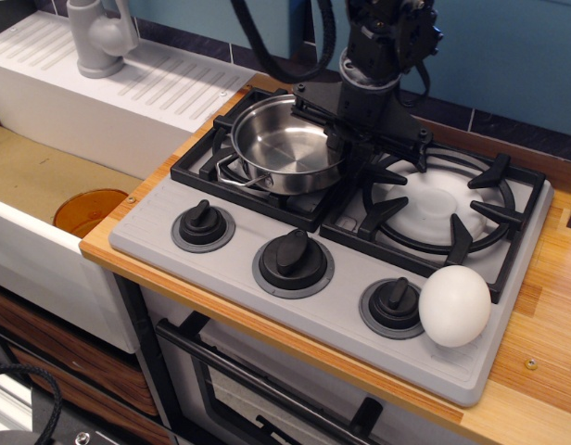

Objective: Put pot or pan on stove and put egg in pot or pan

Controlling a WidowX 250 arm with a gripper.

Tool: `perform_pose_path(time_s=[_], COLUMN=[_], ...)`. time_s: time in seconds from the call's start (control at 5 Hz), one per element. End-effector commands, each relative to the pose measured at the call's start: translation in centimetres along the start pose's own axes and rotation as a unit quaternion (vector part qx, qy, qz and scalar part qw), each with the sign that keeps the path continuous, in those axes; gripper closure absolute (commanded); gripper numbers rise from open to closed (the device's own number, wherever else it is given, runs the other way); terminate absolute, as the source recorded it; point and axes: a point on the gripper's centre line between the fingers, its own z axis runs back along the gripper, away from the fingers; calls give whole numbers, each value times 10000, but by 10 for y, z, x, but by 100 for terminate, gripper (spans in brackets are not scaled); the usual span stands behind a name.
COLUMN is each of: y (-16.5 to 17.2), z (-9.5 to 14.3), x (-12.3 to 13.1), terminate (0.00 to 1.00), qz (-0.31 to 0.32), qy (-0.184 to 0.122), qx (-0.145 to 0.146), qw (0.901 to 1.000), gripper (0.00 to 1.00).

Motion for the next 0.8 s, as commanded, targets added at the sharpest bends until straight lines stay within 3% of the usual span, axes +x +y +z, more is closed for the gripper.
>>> perform_pose_path(time_s=[0.0, 0.4, 0.6], y=[-6, -39, -62], z=[28, 77, 88], x=[14, 17, 18], terminate=[0, 0, 0], qz=[26, 130, 262], qy=[-203, -34, -35], qx=[-179, 13, 112], qw=[9996, 9999, 9996], gripper=[100, 100, 100])
